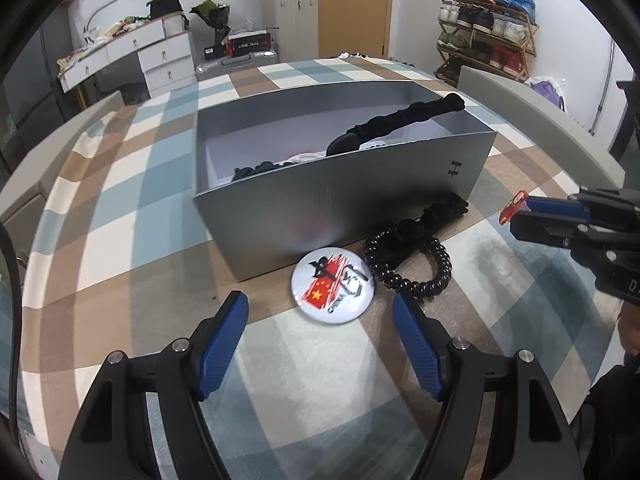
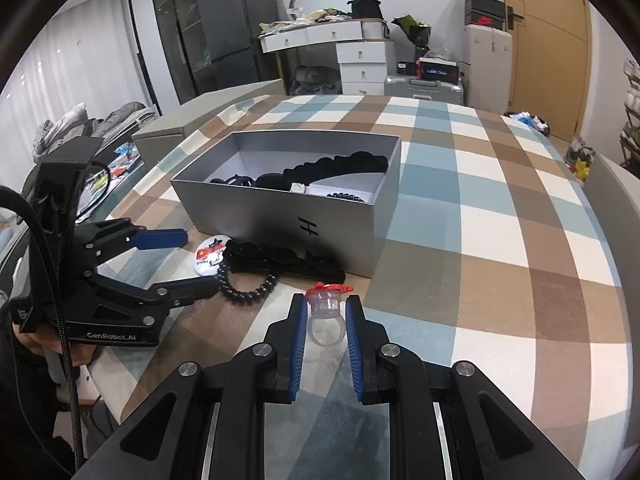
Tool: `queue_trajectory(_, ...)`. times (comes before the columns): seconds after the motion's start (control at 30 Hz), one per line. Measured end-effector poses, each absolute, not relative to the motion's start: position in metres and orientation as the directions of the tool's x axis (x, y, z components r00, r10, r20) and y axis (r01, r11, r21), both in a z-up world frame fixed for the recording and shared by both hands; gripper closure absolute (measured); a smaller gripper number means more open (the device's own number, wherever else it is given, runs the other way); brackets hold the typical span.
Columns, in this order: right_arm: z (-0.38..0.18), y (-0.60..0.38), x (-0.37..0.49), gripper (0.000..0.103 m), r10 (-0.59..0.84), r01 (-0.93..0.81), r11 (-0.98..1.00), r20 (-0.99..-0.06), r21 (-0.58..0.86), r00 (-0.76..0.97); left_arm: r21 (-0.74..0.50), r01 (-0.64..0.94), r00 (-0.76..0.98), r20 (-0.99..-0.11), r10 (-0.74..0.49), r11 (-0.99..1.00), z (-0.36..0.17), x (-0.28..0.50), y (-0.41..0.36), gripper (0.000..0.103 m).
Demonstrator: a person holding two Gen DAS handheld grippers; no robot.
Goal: Organize jewelry
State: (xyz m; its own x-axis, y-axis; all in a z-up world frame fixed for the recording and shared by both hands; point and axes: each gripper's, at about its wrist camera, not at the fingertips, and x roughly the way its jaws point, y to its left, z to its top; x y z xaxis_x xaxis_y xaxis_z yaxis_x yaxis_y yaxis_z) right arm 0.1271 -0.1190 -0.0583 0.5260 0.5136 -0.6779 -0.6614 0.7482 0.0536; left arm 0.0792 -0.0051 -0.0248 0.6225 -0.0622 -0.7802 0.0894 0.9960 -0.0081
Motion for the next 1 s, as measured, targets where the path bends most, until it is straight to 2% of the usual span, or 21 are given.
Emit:
queue_trajectory(0.17,-0.0574,-0.1177,0.1253,0.085,0.519,-0.666,0.744,-0.676,0.054,0.524,-0.005,0.107,0.622,-0.78,-0.071,0.994,-0.0245,0.0823,-0.0094,0.036)
queue_trajectory(0.27,-0.0566,-0.117,0.1233,0.085,0.526,-0.673,0.738,-0.672,0.055,0.522,-0.006,0.107,0.627,-0.776,-0.072,0.994,-0.0237,0.0806,-0.0093,0.046)
queue_trajectory(0.33,-0.0567,-0.1167,0.1235,0.085,0.527,-0.674,0.736,-0.671,0.054,0.522,-0.003,0.108,0.632,-0.771,-0.072,0.994,-0.0229,0.0793,-0.0089,0.062)
queue_trajectory(0.37,-0.0569,-0.1165,0.1237,0.085,0.527,-0.675,0.736,-0.672,0.053,0.521,-0.003,0.109,0.634,-0.77,-0.072,0.994,-0.0227,0.0792,-0.0089,0.065)
queue_trajectory(0.77,-0.0619,-0.1153,0.1286,0.092,0.504,-0.667,0.744,-0.688,0.039,0.522,0.021,0.104,0.647,-0.761,-0.051,0.994,-0.0225,0.076,-0.0119,0.066)
queue_trajectory(0.9,-0.063,-0.1195,0.1286,0.085,0.509,-0.668,0.742,-0.698,0.059,0.503,0.014,0.104,0.646,-0.761,-0.057,0.994,-0.0224,0.0754,-0.0107,0.066)
queue_trajectory(1.0,-0.0649,-0.121,0.1218,0.068,0.51,-0.678,0.733,-0.702,0.052,0.497,0.013,0.101,0.646,-0.761,-0.056,0.995,-0.0221,0.074,-0.0094,0.066)
